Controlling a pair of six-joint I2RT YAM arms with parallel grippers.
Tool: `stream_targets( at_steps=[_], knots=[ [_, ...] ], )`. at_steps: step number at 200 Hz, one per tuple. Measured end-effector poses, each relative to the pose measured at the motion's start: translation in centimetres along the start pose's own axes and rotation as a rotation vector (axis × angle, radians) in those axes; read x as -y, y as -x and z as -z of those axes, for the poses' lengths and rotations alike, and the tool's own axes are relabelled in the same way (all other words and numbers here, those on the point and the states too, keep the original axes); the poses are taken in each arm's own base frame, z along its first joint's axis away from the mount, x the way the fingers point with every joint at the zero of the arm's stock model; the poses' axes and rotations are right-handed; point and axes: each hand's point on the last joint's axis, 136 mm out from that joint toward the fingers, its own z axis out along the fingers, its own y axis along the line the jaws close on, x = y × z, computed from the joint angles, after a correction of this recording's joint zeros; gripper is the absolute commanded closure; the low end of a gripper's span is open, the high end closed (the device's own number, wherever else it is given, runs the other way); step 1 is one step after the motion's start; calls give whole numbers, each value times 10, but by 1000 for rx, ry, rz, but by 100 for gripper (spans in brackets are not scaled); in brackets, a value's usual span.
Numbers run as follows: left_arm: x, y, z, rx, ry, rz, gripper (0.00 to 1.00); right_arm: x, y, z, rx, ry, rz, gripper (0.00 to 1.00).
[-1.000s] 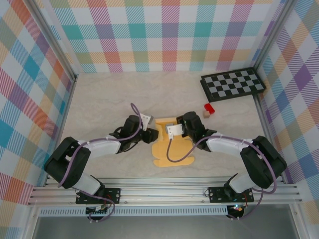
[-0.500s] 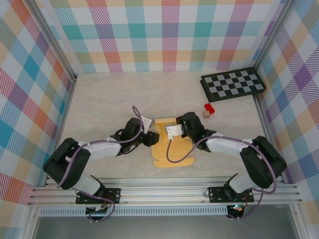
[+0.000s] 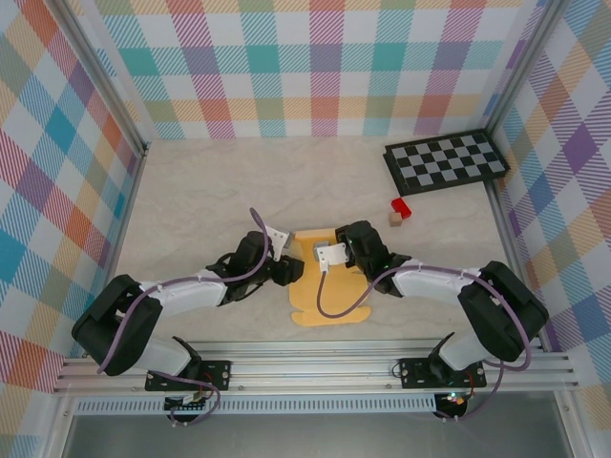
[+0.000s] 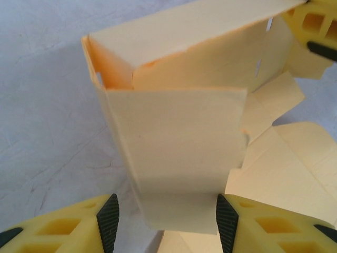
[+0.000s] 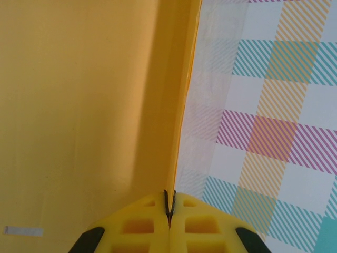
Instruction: Fold the paper box
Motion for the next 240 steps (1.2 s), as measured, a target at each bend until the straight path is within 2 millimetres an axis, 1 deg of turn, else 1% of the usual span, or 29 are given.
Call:
stream_targets(
  at_steps=[22, 64, 92, 144, 159, 186, 205, 225, 240],
  knots=[
    [-3, -5, 0, -8, 12, 0, 44, 0, 1, 1, -8, -6, 4, 100],
    [-6, -3, 1, 4, 35, -3, 40, -1, 4, 5, -18, -15, 12, 100],
    [-9, -3, 0, 8, 54, 5, 39, 2, 8, 9, -16, -26, 13, 100],
    [8, -10, -2, -1, 46, -3, 38, 2, 12, 11, -27, -32, 13, 100],
    [5, -9, -2, 7, 71, 6, 38, 2, 13, 12, -28, -39, 11, 100],
    [-9, -12, -4, 4, 148, 17, 40, -3, 15, 14, -26, -66, 9, 100],
    [-12, -15, -4, -7, 159, 16, 39, -5, 15, 15, -29, -78, 5, 100],
    [-8, -13, 0, -9, 146, -3, 37, -3, 15, 15, -28, -86, -10, 100],
    [-1, -6, 13, 5, 121, -30, 34, -3, 14, 15, -30, -88, -22, 100]
  ],
)
